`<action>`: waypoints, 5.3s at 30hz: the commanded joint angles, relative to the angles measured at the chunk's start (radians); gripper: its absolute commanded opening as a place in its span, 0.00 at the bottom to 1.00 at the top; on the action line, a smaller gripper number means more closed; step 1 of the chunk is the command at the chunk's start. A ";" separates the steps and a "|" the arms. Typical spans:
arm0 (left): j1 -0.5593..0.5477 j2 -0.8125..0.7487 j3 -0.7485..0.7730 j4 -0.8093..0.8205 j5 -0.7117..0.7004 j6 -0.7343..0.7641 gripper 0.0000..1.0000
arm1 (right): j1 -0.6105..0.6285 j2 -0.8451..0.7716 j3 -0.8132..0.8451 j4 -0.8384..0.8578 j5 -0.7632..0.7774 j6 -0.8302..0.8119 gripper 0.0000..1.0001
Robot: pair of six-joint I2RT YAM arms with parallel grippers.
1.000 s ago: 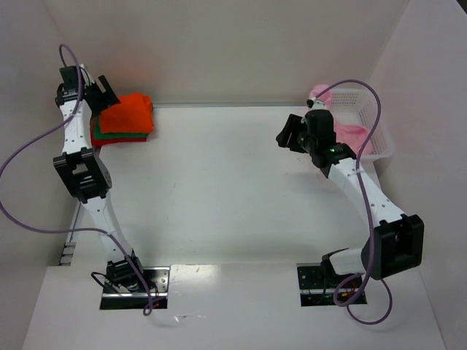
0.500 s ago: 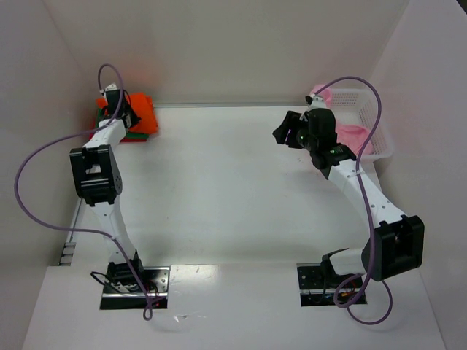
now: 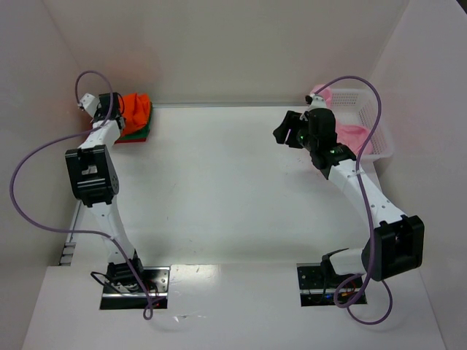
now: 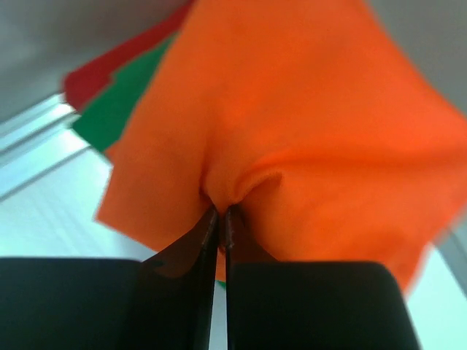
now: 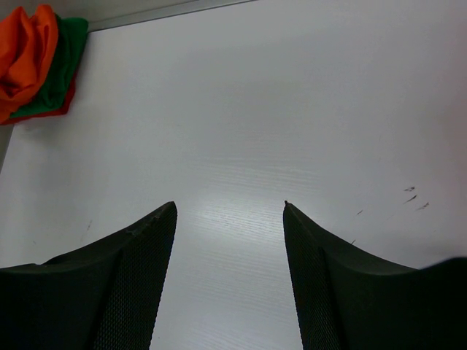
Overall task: Fold and stack the t-shirts
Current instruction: Put the neatly folded tshirt into the corner of the board with the left arm
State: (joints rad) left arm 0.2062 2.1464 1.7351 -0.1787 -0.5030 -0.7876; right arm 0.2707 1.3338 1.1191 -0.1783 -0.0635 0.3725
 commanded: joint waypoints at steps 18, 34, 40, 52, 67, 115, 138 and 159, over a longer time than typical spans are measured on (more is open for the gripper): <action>0.061 -0.169 -0.019 0.015 0.251 0.168 0.93 | -0.004 -0.039 -0.021 0.057 -0.018 0.009 0.74; 0.070 -0.214 -0.327 0.119 0.069 -0.038 0.13 | -0.004 -0.067 -0.021 0.066 -0.038 0.019 0.74; 0.079 -0.149 -0.316 0.076 0.029 -0.110 0.10 | -0.004 -0.067 -0.012 0.066 -0.018 0.019 0.75; 0.167 -0.140 -0.304 0.096 0.014 -0.105 0.12 | -0.004 -0.048 -0.002 0.066 -0.027 0.028 0.76; 0.205 -0.149 -0.292 0.134 0.218 -0.116 0.58 | -0.004 -0.039 -0.002 0.066 -0.038 0.046 0.78; 0.205 -0.148 -0.473 0.604 0.250 -0.454 0.14 | -0.084 -0.154 -0.067 0.060 0.280 0.115 1.00; 0.214 -0.171 -0.328 0.473 0.126 -0.308 0.56 | -0.084 -0.154 -0.085 0.069 0.228 0.163 1.00; 0.135 -0.615 -0.394 0.243 0.492 0.141 1.00 | -0.109 -0.243 -0.013 0.016 0.315 0.054 1.00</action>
State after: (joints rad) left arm 0.3836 1.6112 1.3460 0.1230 -0.1192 -0.8265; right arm 0.1822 1.1309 1.0443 -0.1879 0.1993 0.4686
